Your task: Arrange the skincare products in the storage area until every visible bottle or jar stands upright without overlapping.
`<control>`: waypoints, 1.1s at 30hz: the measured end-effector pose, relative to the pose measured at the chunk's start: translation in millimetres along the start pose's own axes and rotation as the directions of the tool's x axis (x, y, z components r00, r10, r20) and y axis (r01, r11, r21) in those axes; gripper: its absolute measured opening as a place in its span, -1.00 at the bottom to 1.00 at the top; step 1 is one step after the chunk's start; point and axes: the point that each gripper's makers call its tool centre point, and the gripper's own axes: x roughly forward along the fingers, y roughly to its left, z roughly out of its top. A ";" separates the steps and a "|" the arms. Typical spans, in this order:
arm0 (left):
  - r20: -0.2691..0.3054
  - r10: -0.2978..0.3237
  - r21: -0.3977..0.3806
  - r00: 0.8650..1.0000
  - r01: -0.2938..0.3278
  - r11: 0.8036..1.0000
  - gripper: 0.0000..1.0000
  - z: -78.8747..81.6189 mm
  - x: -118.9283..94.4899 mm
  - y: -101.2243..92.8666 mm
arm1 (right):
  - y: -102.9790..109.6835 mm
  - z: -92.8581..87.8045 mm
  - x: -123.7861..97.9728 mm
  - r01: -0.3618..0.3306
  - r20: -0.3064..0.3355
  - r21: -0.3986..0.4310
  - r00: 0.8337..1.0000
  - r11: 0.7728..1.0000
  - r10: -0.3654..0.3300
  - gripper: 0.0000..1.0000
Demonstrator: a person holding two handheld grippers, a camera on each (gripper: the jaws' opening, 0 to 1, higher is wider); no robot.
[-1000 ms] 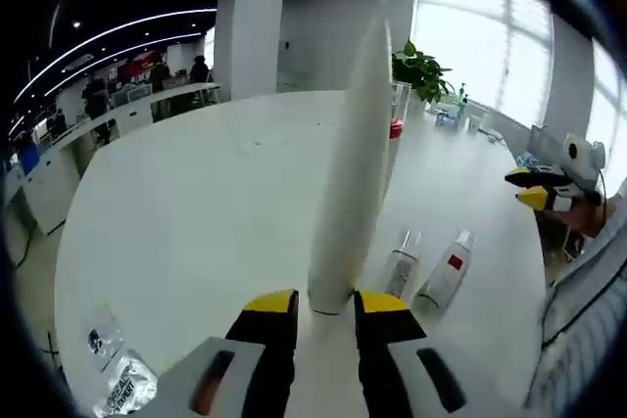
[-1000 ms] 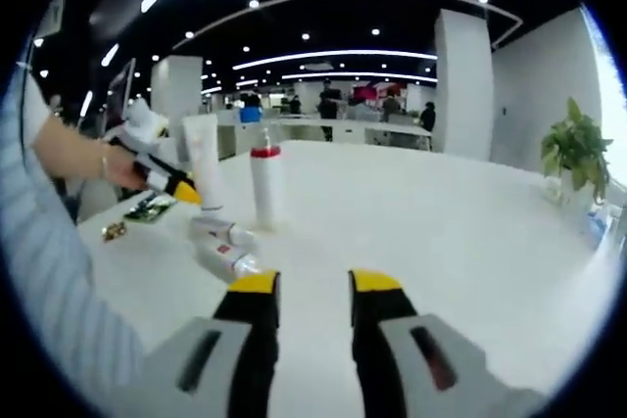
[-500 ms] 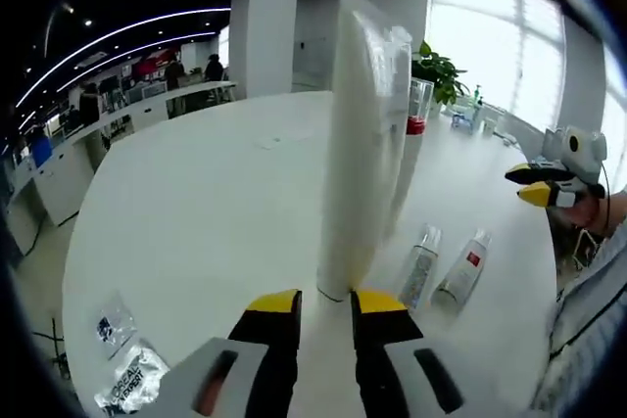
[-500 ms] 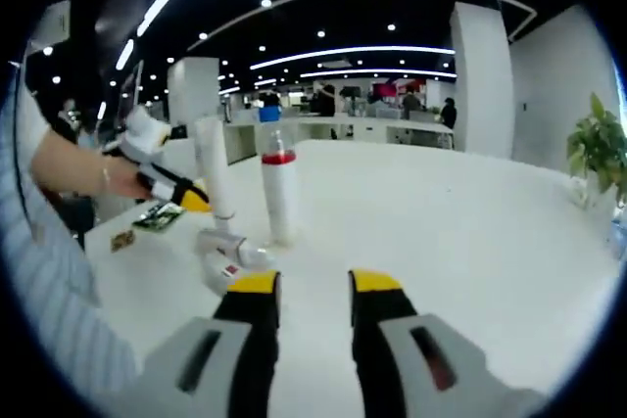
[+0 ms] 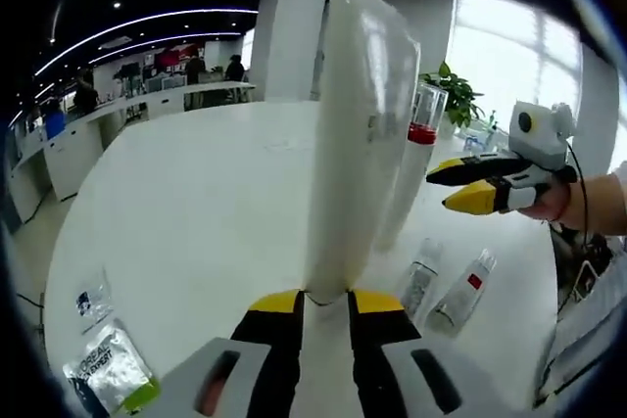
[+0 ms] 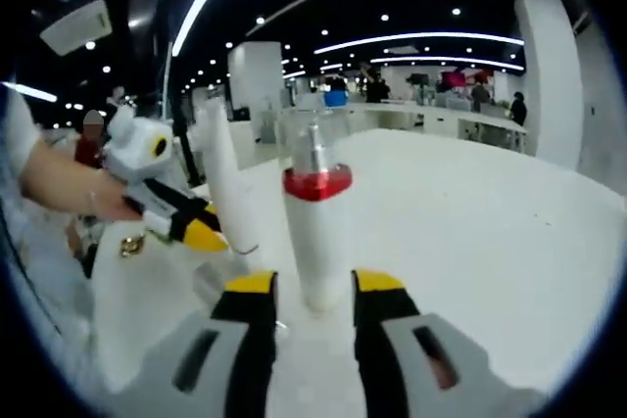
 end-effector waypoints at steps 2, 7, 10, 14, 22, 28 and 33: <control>-0.004 0.001 0.000 1.000 -0.001 1.000 -0.66 -0.6 1.6 2.0 | -1.3 -1.9 7.8 -0.019 -0.016 -0.012 1.000 1.000 0.019 -0.44; 0.005 -0.023 0.012 1.000 0.023 1.000 -0.66 4.8 6.8 3.9 | -5.5 -0.2 16.7 -0.064 -0.013 -0.035 0.998 0.997 0.063 -0.49; 0.005 -0.027 0.008 1.000 0.027 1.000 -0.66 7.8 10.3 5.5 | -5.5 0.4 20.3 -0.101 -0.011 -0.027 0.995 0.994 0.101 -0.47; 0.008 -0.031 0.003 0.999 0.031 1.000 -0.66 10.4 13.9 3.6 | -3.7 -0.4 23.8 -0.131 -0.017 -0.041 0.991 0.991 0.130 -0.45; 0.021 -0.059 -0.009 0.998 0.059 0.998 -0.66 18.0 24.8 -1.2 | -0.6 -0.9 25.6 -0.158 -0.009 -0.026 0.987 0.987 0.158 -0.45; 0.019 -0.072 -0.012 0.997 0.073 0.997 -0.66 21.1 28.6 -3.8 | 1.7 -1.8 25.6 -0.179 -0.021 -0.051 0.984 0.983 0.178 -0.48; 0.019 -0.082 0.001 0.996 0.082 0.997 -0.65 23.2 30.6 -6.3 | 3.0 -1.7 26.6 -0.215 -0.032 -0.076 0.977 0.974 0.213 -0.49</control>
